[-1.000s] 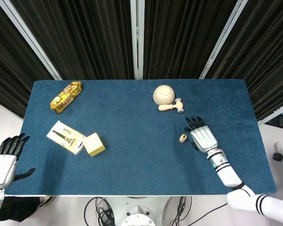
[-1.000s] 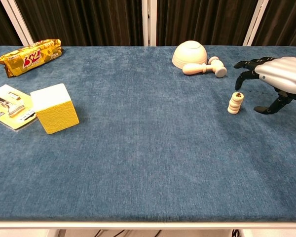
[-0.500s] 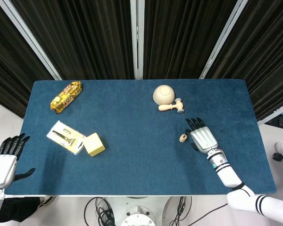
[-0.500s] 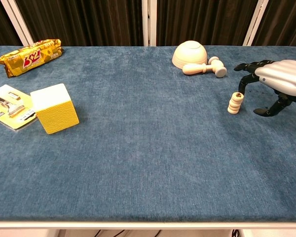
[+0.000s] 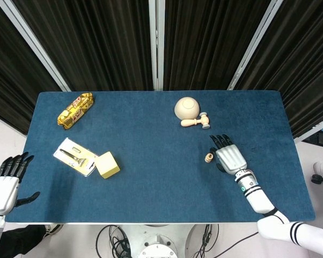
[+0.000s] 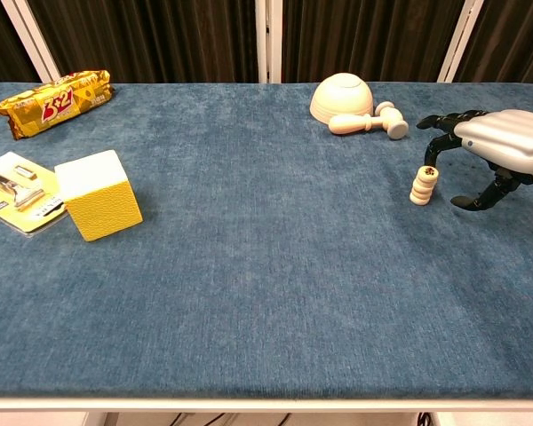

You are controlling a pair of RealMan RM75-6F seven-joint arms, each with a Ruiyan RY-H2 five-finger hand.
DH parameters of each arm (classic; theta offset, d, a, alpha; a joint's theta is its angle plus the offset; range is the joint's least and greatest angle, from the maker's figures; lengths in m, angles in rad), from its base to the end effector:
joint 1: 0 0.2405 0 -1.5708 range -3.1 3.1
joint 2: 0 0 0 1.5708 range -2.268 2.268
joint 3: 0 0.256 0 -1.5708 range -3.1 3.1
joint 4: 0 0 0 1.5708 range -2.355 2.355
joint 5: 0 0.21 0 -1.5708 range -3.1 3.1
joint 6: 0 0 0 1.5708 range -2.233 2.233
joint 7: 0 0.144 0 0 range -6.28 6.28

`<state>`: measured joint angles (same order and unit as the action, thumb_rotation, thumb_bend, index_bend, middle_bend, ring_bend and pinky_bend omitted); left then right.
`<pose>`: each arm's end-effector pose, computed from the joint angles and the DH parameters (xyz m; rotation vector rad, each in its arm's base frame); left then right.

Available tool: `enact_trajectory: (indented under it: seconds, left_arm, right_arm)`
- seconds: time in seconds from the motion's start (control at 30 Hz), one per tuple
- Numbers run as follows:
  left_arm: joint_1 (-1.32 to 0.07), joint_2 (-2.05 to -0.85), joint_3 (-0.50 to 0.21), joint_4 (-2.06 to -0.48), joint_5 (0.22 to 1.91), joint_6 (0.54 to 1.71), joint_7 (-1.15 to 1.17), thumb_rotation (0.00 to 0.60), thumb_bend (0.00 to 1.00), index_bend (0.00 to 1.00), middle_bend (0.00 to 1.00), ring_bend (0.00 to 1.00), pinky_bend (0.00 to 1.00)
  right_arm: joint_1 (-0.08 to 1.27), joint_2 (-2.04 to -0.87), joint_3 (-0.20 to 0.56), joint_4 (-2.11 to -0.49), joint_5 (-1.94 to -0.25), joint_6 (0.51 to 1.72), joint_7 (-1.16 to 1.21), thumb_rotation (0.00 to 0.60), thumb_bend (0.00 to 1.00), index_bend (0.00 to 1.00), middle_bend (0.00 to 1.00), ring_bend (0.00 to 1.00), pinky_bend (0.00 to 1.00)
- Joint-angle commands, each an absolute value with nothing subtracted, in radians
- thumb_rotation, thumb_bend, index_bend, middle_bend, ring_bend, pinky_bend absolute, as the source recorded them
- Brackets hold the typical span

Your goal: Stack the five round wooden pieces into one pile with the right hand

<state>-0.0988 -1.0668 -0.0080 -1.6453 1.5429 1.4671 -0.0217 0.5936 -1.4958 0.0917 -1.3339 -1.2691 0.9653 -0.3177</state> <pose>-0.3050 0.1759 0.1623 -1.4597 -0.9233 -0.9016 -0.2358 -0.3254 0.0041 1.8765 -0.8148 0.7073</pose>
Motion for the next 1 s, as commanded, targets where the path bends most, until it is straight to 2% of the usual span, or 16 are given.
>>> enact_trajectory:
  seconds: [0.03, 0.53, 0.7, 0.83, 1.0]
  left_arm:
    - [-0.099, -1.067, -0.008, -1.645, 1.543, 1.467, -0.021, 0.600, 0.14, 0.08, 0.00, 0.00, 0.00]
    - [-0.099, -1.067, -0.008, -1.645, 1.542, 1.466, -0.020, 0.600, 0.14, 0.08, 0.00, 0.00, 0.00]
    - [-0.100, -1.067, -0.007, -1.646, 1.543, 1.464, -0.017, 0.600, 0.14, 0.08, 0.00, 0.00, 0.00]
    - [-0.100, -1.068, -0.007, -1.649, 1.545, 1.466, -0.013, 0.600, 0.14, 0.08, 0.00, 0.00, 0.00]
    - [-0.100, -1.068, -0.006, -1.651, 1.546, 1.466, -0.008, 0.600, 0.14, 0.08, 0.00, 0.00, 0.00]
  right_arm:
    - [0.593, -1.495, 0.090, -1.335, -1.270, 0.965, -0.316, 0.600, 0.24, 0.38, 0.01, 0.00, 0.00]
    - [0.585, -1.474, 0.101, -1.354, -1.277, 0.998, -0.314, 0.600, 0.24, 0.38, 0.01, 0.00, 0.00]
    - [0.571, -1.438, 0.092, -1.407, -1.336, 1.050, -0.291, 0.600, 0.24, 0.32, 0.01, 0.00, 0.00]
    - [0.562, -1.416, 0.065, -1.458, -1.431, 1.100, -0.253, 0.600, 0.24, 0.31, 0.01, 0.00, 0.00]
    - [0.565, -1.389, 0.009, -1.505, -1.529, 1.099, -0.248, 0.600, 0.24, 0.31, 0.01, 0.00, 0.00]
